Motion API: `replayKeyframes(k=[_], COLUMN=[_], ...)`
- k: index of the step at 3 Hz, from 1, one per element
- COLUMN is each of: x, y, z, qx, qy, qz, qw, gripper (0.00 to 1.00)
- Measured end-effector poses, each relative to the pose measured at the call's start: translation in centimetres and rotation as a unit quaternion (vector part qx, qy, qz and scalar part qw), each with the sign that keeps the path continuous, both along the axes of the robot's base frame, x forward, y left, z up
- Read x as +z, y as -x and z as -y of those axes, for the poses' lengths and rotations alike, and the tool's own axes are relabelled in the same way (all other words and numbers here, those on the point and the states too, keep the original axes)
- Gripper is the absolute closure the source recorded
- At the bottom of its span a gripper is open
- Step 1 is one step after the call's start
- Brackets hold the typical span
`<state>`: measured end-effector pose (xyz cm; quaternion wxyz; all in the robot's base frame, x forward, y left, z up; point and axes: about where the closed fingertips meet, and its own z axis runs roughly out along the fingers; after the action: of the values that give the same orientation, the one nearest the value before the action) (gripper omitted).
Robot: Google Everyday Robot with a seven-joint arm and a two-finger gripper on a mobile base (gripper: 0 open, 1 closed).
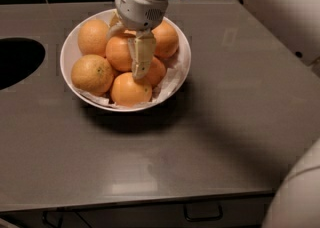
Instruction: Pick orange from white bowl
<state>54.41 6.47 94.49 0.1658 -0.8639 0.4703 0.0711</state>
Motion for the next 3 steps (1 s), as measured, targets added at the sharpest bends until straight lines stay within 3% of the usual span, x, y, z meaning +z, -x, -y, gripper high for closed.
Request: replayKeyframes(k=[3], x=[0.17], y=[-0.23], z=[-0.05], qx=[0.001], qy=[0.002], qz=[0.001], qw=[1.0000], gripper=[0.81])
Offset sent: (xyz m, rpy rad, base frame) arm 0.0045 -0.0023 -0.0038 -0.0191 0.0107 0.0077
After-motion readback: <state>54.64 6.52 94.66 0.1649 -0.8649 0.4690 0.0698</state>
